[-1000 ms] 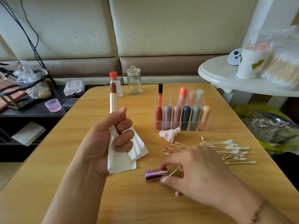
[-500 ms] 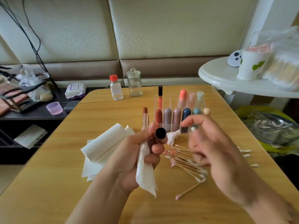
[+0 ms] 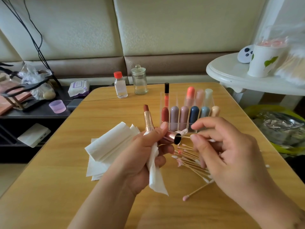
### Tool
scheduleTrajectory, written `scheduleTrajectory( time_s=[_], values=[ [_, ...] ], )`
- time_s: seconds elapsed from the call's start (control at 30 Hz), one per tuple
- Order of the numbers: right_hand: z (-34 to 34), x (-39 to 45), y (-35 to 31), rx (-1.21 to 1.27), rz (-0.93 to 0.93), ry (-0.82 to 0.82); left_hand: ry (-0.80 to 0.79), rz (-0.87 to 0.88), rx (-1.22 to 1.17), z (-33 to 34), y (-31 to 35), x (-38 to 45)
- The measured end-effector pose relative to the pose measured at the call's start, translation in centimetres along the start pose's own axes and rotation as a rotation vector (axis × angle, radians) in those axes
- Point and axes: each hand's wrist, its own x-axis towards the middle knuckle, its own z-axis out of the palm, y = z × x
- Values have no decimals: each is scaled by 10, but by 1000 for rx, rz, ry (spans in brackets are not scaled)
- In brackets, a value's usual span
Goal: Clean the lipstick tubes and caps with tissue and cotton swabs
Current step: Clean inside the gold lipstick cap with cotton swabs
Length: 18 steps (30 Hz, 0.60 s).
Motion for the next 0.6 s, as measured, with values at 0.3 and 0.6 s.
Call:
scheduleTrajectory(
  time_s=[0.3, 0.6],
  values=[
    [3, -4, 3, -372, -1, -184, 139, 245, 214, -1, -2, -2],
    [2, -3, -1, -76, 100, -215, 77, 364, 257, -3, -5, 1]
  ],
)
